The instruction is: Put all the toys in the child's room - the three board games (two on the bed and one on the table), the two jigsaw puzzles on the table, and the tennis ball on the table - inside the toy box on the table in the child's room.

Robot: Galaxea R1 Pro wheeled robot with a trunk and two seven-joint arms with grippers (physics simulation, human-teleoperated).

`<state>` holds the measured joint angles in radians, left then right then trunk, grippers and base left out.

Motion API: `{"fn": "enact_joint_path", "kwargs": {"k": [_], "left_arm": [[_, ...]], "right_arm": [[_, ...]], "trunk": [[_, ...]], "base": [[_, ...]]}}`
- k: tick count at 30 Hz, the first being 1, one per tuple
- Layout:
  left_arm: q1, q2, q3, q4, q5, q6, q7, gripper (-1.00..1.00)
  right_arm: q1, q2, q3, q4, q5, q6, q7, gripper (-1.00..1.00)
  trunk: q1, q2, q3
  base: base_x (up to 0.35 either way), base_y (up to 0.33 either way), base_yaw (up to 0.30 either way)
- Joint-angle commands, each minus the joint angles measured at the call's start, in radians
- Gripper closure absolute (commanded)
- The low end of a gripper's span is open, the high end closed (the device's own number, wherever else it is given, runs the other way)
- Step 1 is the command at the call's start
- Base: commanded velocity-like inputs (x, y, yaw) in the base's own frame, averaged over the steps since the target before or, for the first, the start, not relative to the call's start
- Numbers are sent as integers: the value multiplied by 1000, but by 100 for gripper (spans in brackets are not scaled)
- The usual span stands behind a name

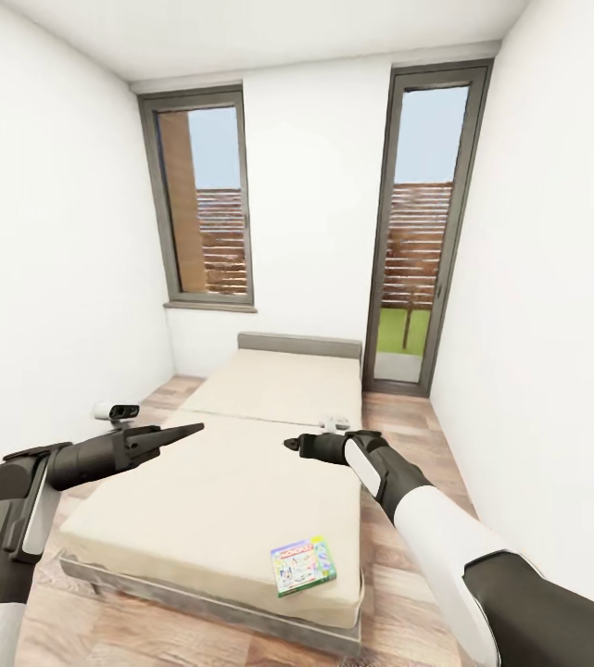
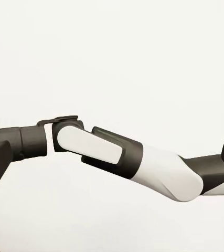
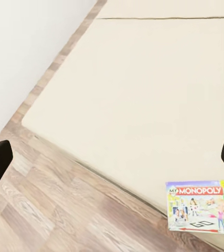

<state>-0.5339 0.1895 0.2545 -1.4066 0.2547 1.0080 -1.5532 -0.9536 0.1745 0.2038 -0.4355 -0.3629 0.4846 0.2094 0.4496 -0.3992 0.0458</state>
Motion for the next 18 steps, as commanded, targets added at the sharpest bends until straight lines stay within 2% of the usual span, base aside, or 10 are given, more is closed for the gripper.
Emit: {"fn": "enact_joint_path", "kwargs": {"k": [1, 6, 13, 18], "left_arm": [[0, 1, 0, 0, 0, 11, -4, -100], [0, 0, 0, 0, 1, 11, -4, -100], [0, 0, 0, 0, 1, 11, -4, -100], [0, 0, 0, 0, 1, 11, -4, -100]], "right_arm": [[-1, 0, 2, 0, 0, 3, 1, -100], [-1, 0, 3, -1, 0, 2, 1, -100], [-1, 0, 2, -2, 0, 2, 1, -100], [-1, 0, 2, -2, 0, 2, 1, -100]], "trunk": [[0, -1, -1], [0, -1, -2], [0, -1, -2], [0, -1, -3]], "base": [[0, 202, -241], [0, 144, -110], [5, 33, -31], [63, 119, -156]]}}
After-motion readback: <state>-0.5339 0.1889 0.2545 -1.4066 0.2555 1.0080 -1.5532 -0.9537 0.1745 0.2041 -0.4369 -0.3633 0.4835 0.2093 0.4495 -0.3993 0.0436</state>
